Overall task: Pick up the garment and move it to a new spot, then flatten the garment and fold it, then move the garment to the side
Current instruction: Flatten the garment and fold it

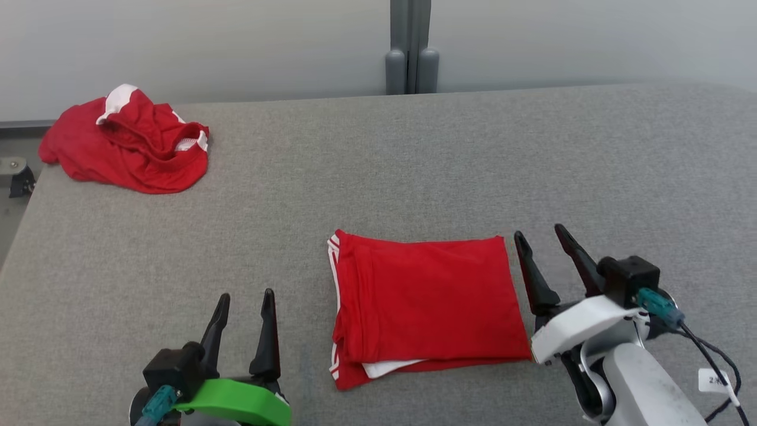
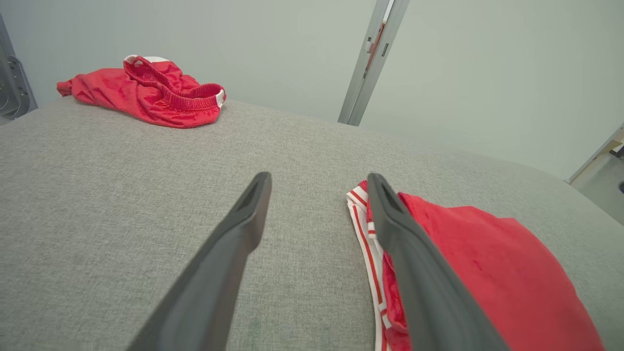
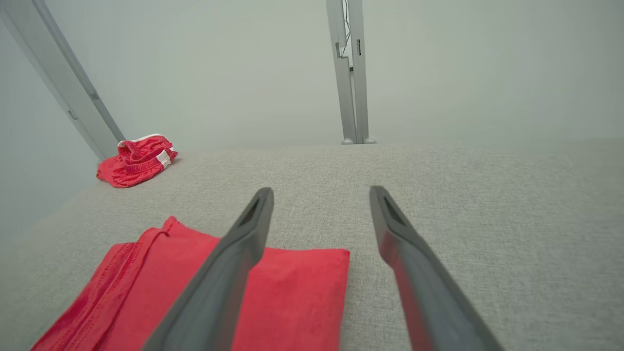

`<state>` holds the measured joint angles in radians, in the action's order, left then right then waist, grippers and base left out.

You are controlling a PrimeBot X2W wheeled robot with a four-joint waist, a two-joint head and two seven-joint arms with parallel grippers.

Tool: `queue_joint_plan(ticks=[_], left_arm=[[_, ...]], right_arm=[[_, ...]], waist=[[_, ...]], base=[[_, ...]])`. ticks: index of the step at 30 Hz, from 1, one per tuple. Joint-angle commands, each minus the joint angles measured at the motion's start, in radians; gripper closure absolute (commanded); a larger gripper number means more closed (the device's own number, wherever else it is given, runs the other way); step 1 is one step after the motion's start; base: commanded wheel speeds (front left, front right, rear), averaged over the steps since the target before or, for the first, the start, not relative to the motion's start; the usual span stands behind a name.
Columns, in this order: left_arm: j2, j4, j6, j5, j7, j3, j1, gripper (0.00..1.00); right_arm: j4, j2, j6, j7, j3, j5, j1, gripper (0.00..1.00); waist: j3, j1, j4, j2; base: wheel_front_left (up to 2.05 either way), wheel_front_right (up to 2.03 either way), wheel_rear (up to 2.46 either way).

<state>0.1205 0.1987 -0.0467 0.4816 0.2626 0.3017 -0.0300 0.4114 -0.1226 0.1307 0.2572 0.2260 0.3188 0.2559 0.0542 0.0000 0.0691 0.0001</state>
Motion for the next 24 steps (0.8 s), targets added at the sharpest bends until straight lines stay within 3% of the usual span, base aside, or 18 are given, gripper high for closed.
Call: queue_joint_plan(ticks=[1,11,24], left_arm=[[-0.004,0.003,0.006,-0.015,0.003,-0.012,0.022,0.00],[-0.026,-0.004,0.028,-0.072,0.003,-0.084,0.088,0.00],[-0.048,0.008,0.058,-0.121,0.003,-0.145,0.098,0.00]], right_arm=[[-0.022,0.014,0.000,0.006,-0.020,-0.017,-0.038,0.00],[-0.129,0.065,0.000,0.006,-0.125,-0.101,-0.180,0.00],[-0.153,0.071,0.000,-0.005,-0.125,-0.091,-0.206,0.00]], waist=[[-0.034,0.0000,-0.026,-0.0001],[-0.077,0.0000,-0.053,-0.0001],[-0.082,0.0000,-0.056,-0.0001]], base=[[0.00,0.00,0.00],[0.00,0.00,0.00],[0.00,0.00,0.00]])
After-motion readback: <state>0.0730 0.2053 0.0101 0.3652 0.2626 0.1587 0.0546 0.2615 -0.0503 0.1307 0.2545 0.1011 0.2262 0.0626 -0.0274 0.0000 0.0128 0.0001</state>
